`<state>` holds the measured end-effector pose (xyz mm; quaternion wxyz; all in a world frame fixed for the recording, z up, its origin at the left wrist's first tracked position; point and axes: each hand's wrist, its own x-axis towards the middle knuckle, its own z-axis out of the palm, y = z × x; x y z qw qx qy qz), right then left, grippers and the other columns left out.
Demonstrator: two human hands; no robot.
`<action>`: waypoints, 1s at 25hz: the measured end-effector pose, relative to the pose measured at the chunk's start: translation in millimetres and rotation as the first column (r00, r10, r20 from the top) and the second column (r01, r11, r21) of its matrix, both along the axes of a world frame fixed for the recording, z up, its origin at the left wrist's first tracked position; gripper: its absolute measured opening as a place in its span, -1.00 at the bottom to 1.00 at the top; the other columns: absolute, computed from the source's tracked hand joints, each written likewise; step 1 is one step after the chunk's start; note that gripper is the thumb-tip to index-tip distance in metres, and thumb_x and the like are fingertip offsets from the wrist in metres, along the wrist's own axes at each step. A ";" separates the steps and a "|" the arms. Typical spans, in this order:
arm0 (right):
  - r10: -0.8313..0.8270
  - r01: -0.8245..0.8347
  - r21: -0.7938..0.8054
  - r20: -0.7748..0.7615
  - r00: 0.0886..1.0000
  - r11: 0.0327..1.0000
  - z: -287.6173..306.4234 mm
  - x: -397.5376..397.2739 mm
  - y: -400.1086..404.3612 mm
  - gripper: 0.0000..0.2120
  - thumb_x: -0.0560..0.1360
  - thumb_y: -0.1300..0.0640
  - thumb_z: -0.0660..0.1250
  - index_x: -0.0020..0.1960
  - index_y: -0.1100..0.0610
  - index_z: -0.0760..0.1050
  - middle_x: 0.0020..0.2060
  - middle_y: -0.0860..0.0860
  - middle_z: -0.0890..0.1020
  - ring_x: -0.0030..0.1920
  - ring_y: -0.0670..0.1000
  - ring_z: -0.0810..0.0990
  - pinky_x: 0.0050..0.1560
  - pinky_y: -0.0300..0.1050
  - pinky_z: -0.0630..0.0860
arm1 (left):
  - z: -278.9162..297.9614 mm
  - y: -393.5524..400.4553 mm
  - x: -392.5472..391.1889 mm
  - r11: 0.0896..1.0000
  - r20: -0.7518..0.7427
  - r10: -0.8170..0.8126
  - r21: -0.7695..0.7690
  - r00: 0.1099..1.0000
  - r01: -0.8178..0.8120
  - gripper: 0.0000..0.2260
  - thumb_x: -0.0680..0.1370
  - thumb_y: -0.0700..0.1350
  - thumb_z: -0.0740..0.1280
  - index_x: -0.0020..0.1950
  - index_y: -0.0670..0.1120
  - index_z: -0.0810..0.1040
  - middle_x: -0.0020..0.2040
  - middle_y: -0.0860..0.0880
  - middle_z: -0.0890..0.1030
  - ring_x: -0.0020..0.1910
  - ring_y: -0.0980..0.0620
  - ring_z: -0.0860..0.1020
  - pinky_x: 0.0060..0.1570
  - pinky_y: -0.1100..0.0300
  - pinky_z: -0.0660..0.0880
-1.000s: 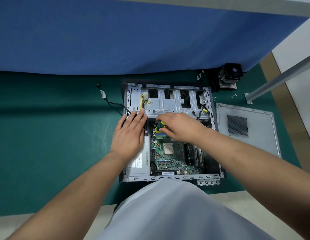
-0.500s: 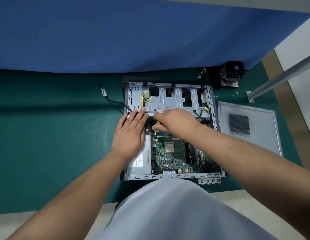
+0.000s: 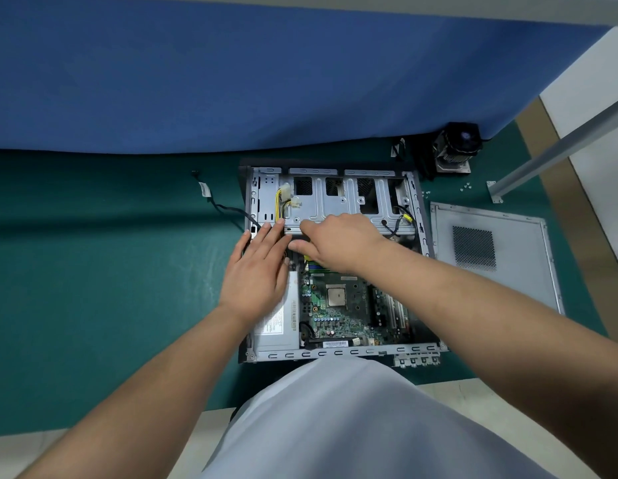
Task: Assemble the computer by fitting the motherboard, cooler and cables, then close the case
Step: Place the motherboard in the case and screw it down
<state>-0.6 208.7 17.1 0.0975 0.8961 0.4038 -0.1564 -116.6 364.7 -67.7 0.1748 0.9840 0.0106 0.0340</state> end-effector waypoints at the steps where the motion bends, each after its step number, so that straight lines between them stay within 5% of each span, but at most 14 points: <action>1: 0.006 -0.005 0.007 -0.094 0.996 1.000 2.1 1.7 -1.4 -0.56 0.67 -0.22 0.04 0.36 0.06 0.36 0.16 0.14 0.53 0.03 0.23 0.61 -0.15 0.02 0.46 | 1.2 0.0 -2.9 1.000 -0.005 -0.008 -0.003 1.000 0.008 -0.56 0.68 0.02 0.11 0.55 -0.03 0.41 0.63 0.02 0.28 0.62 0.01 0.19 0.62 -0.03 0.00; 4: 0.133 -0.123 0.058 -0.233 0.963 0.991 10.1 7.1 -8.5 -0.64 0.63 0.02 0.20 0.41 0.06 0.38 0.20 0.10 0.43 -0.01 0.19 0.59 -0.06 0.06 0.56 | 1.1 -2.7 -23.4 0.997 -0.031 -0.071 0.039 0.997 0.072 -0.55 0.68 0.06 0.11 0.55 -0.03 0.41 0.60 0.01 0.33 0.62 0.00 0.19 0.62 -0.05 0.00; 6: 0.132 -0.125 0.065 -0.110 0.985 0.990 6.2 3.7 -6.9 -0.68 0.68 -0.08 0.15 0.31 0.06 0.46 0.10 0.11 0.53 -0.02 0.20 0.61 -0.13 0.02 0.53 | -0.9 -8.5 -41.9 0.993 -0.028 -0.094 0.075 0.995 0.095 -0.53 0.68 0.08 0.10 0.56 -0.05 0.40 0.55 -0.01 0.41 0.59 -0.02 0.25 0.60 -0.08 0.06; 8: 0.020 -0.020 0.032 0.003 1.000 0.999 0.6 1.6 -2.7 -0.50 0.67 -0.28 0.01 0.19 0.07 0.52 -0.03 0.13 0.62 -0.05 0.21 0.62 -0.23 -0.02 0.41 | -3.8 -14.1 -55.2 0.992 -0.011 -0.082 0.099 0.997 0.083 -0.49 0.67 0.08 0.10 0.58 -0.08 0.36 0.52 -0.04 0.45 0.57 -0.06 0.30 0.58 -0.12 0.13; 11: -0.021 0.025 0.037 -0.094 0.995 0.999 -1.6 3.6 -5.0 -0.44 0.61 -0.38 0.09 0.27 0.07 0.46 0.12 0.12 0.54 -0.02 0.20 0.60 -0.17 0.01 0.47 | -6.7 -17.0 -59.5 0.992 0.012 -0.063 0.110 0.998 0.061 -0.48 0.67 0.08 0.11 0.59 -0.09 0.35 0.52 -0.05 0.44 0.55 -0.07 0.33 0.57 -0.13 0.15; 13: 0.091 -0.083 0.045 -0.225 0.970 0.996 3.3 8.1 -12.5 -0.62 0.61 -0.13 0.31 0.37 -0.02 0.41 0.24 0.05 0.42 -0.04 0.14 0.57 -0.10 0.02 0.54 | -8.3 -16.5 -58.3 0.994 0.032 -0.050 0.102 0.998 0.046 -0.50 0.66 0.08 0.12 0.57 -0.07 0.37 0.51 -0.03 0.46 0.54 -0.06 0.34 0.57 -0.11 0.14; 15: 0.146 -0.144 0.025 -0.251 0.957 0.989 3.0 7.1 -16.5 -0.71 0.61 0.06 0.32 0.33 -0.07 0.47 0.16 0.01 0.48 -0.05 0.09 0.55 -0.15 -0.04 0.48 | -9.6 -17.3 -58.4 0.995 0.041 -0.045 0.094 0.998 0.041 -0.50 0.65 0.08 0.13 0.56 -0.05 0.39 0.49 -0.01 0.47 0.53 -0.04 0.35 0.57 -0.10 0.14; 17: 0.059 -0.058 0.007 -0.110 0.992 0.998 -1.0 0.1 -9.6 -0.75 0.67 -0.08 0.21 0.24 0.01 0.51 -0.03 0.06 0.57 -0.11 0.11 0.55 -0.27 -0.09 0.35 | -9.5 -18.1 -58.2 0.995 0.047 -0.042 0.092 0.998 0.038 -0.50 0.65 0.09 0.13 0.56 -0.05 0.39 0.49 -0.01 0.47 0.52 -0.03 0.35 0.57 -0.10 0.15; 20: -0.079 0.079 -0.026 -0.027 0.996 0.997 -1.3 -4.4 5.2 -0.44 0.61 -0.38 0.09 0.25 0.08 0.45 -0.14 0.10 0.53 -0.21 0.13 0.46 -0.36 -0.08 0.29 | -9.1 -18.4 -57.6 0.995 0.051 -0.042 0.094 0.998 0.037 -0.50 0.64 0.08 0.14 0.55 -0.06 0.39 0.48 -0.02 0.47 0.51 -0.05 0.36 0.57 -0.10 0.16; 23: 0.070 -0.072 -0.001 -0.210 0.975 0.997 8.7 4.2 4.4 -0.64 0.61 -0.06 0.33 0.34 0.03 0.41 0.17 0.09 0.44 -0.04 0.18 0.58 -0.19 0.02 0.52 | -8.5 -18.3 -58.1 0.995 0.049 -0.038 0.089 0.998 0.033 -0.51 0.64 0.08 0.15 0.55 -0.05 0.40 0.47 -0.01 0.48 0.50 -0.04 0.37 0.57 -0.09 0.15; 25: 0.100 -0.105 -0.011 -0.233 0.967 0.994 12.1 2.8 2.5 -0.74 0.62 0.13 0.28 0.30 0.00 0.47 0.13 0.08 0.49 -0.02 0.16 0.57 -0.14 0.02 0.53 | -8.1 -18.3 -58.5 0.996 0.048 -0.037 0.082 0.998 0.033 -0.51 0.64 0.08 0.15 0.54 -0.05 0.42 0.47 -0.01 0.48 0.50 -0.04 0.38 0.57 -0.09 0.15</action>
